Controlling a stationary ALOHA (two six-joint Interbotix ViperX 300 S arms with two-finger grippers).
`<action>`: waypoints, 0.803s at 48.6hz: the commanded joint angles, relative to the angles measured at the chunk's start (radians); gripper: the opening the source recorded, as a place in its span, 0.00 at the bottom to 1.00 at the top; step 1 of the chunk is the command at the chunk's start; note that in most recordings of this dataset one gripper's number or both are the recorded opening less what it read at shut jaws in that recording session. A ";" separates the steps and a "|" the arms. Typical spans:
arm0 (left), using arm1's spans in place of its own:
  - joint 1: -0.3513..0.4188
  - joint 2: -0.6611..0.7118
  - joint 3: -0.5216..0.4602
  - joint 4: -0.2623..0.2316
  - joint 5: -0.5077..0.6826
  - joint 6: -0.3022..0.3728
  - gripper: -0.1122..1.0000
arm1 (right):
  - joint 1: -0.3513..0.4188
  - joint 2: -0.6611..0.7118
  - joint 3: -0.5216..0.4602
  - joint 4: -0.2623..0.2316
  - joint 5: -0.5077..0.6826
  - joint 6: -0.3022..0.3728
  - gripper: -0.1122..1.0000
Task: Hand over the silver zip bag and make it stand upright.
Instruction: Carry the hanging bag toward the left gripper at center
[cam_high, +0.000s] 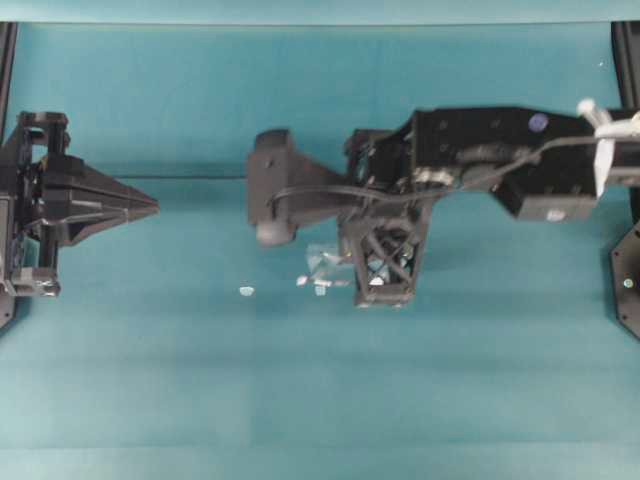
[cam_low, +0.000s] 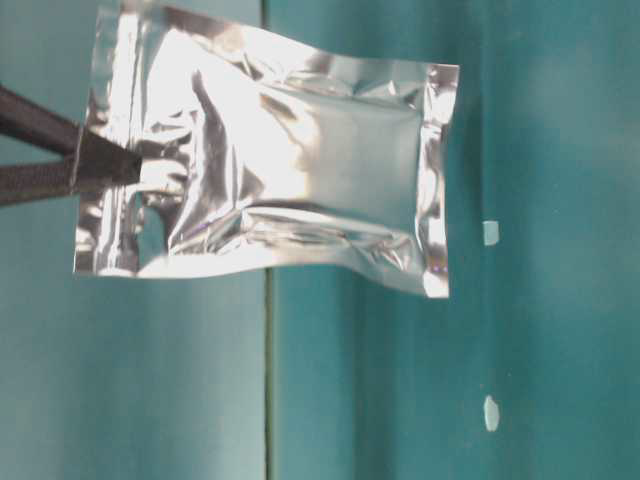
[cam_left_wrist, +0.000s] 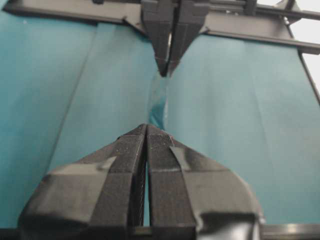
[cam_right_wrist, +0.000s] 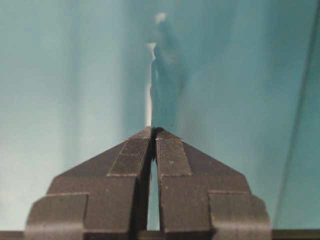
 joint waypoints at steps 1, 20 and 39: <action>0.002 0.003 -0.011 0.003 -0.005 0.000 0.10 | 0.006 0.000 -0.037 -0.008 -0.003 -0.008 0.12; 0.002 0.008 -0.005 0.003 -0.005 0.003 0.10 | 0.018 0.049 -0.080 -0.018 -0.005 -0.015 0.12; 0.002 0.035 -0.005 0.003 -0.014 0.002 0.10 | 0.026 0.075 -0.092 -0.020 -0.005 -0.014 0.12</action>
